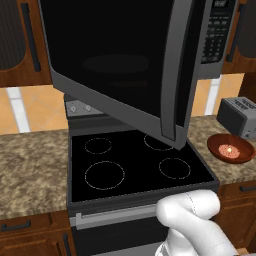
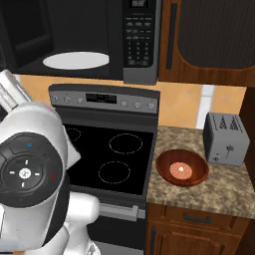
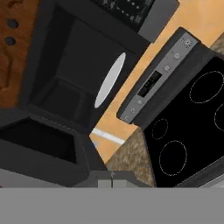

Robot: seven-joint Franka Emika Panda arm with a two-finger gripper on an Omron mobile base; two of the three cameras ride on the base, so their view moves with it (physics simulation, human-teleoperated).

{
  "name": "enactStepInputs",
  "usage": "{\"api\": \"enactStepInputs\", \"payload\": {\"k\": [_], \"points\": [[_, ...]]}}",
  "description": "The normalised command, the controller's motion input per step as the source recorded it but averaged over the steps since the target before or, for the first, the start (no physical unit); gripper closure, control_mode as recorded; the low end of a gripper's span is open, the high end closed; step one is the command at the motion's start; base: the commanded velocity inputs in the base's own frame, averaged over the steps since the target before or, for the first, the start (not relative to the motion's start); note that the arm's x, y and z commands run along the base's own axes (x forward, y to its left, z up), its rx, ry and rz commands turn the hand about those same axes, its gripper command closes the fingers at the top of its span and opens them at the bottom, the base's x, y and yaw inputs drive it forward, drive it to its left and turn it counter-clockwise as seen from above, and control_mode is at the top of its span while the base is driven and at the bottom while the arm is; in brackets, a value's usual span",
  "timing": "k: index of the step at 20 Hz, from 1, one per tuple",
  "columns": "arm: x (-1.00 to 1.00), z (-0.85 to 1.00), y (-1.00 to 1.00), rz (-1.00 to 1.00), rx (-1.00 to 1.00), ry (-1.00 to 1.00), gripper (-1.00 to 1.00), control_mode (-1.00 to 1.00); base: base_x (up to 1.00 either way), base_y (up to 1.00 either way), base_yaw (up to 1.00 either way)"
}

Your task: Open the microwave, place the bowl with waffle inside the microwave, then close the microwave door and turn it on.

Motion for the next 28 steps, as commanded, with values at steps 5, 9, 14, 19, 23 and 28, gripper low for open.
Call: {"api": "enactStepInputs", "payload": {"k": [5, 9, 14, 19, 23, 28], "points": [[0.54, -0.41, 0.44, 0.1, 0.2, 0.12, 1.0, -1.0, 0.0, 0.0, 0.0], [0.59, -0.44, 0.52, 0.01, 0.2, -0.02, 1.0, -1.0, 0.0, 0.0, 0.0], [0.66, -0.08, 0.37, 0.1, 0.18, 0.06, 1.0, -1.0, 0.0, 0.0, 0.0], [0.53, 0.0, 0.21, 0.3, 0.18, 0.13, 1.0, -1.0, 0.0, 0.0, 0.0], [0.31, 0.0, 0.41, 0.37, 0.12, 0.15, 1.0, -1.0, 0.0, 0.0, 0.0], [0.18, 0.0, 0.58, 0.33, 0.1, 0.06, 1.0, -1.0, 0.0, 0.0, 0.0]]}}
